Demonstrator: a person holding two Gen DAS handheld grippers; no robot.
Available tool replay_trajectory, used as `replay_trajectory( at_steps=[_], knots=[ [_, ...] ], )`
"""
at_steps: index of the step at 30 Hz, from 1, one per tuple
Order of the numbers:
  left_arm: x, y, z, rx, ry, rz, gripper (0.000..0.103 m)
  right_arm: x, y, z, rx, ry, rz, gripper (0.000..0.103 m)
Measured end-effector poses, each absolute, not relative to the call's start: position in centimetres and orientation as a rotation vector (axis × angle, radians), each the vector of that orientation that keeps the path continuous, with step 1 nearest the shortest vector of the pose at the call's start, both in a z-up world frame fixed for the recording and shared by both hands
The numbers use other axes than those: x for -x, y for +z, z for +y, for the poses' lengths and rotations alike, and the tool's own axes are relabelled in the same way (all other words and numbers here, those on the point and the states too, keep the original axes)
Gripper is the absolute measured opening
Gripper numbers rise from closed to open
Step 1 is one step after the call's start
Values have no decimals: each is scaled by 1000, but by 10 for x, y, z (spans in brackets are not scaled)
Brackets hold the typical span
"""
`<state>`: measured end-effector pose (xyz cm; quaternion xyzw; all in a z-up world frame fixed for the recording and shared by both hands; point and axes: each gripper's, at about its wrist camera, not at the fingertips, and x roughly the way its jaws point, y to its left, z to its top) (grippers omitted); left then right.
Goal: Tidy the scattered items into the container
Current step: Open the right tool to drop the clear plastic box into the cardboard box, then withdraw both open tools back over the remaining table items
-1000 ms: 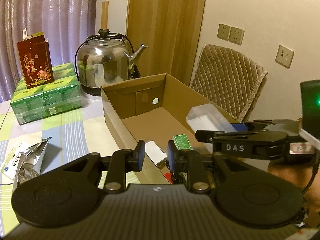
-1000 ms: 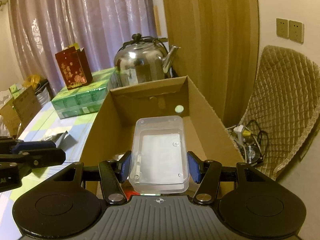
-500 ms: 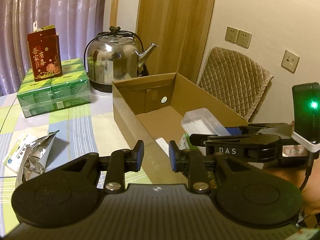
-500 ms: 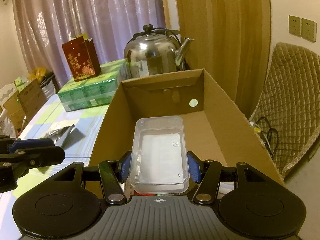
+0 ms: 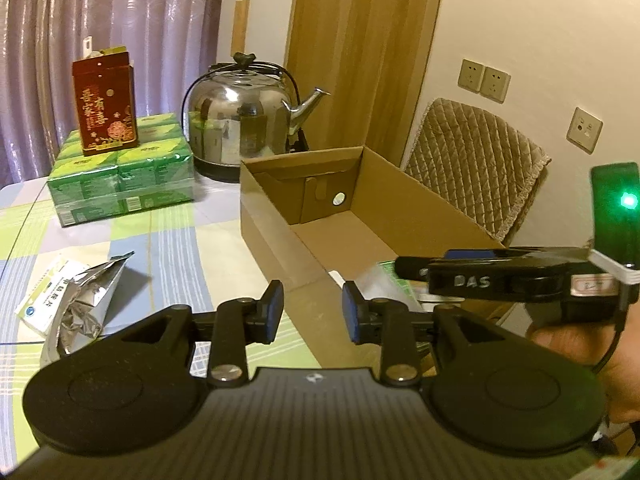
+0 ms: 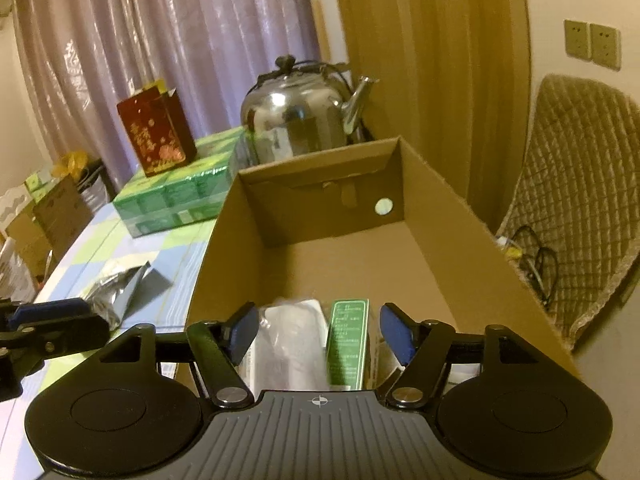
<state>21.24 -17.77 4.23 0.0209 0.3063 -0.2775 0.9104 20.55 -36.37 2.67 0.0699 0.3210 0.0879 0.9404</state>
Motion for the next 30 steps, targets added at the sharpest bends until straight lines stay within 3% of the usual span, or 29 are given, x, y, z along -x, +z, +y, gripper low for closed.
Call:
replay_trajectory(
  at_steps=[10, 16, 30],
  knots=[
    [-185, 56, -162, -32, -553, 609, 34, -159, 55, -367, -177, 169, 591, 74],
    [-157, 61, -144, -39, -522, 605, 45, -127, 75, -361, -192, 186, 550, 78],
    [-101, 58, -68, -3, -377, 619, 83, -71, 80, -313, -173, 318, 562, 92]
  ],
)
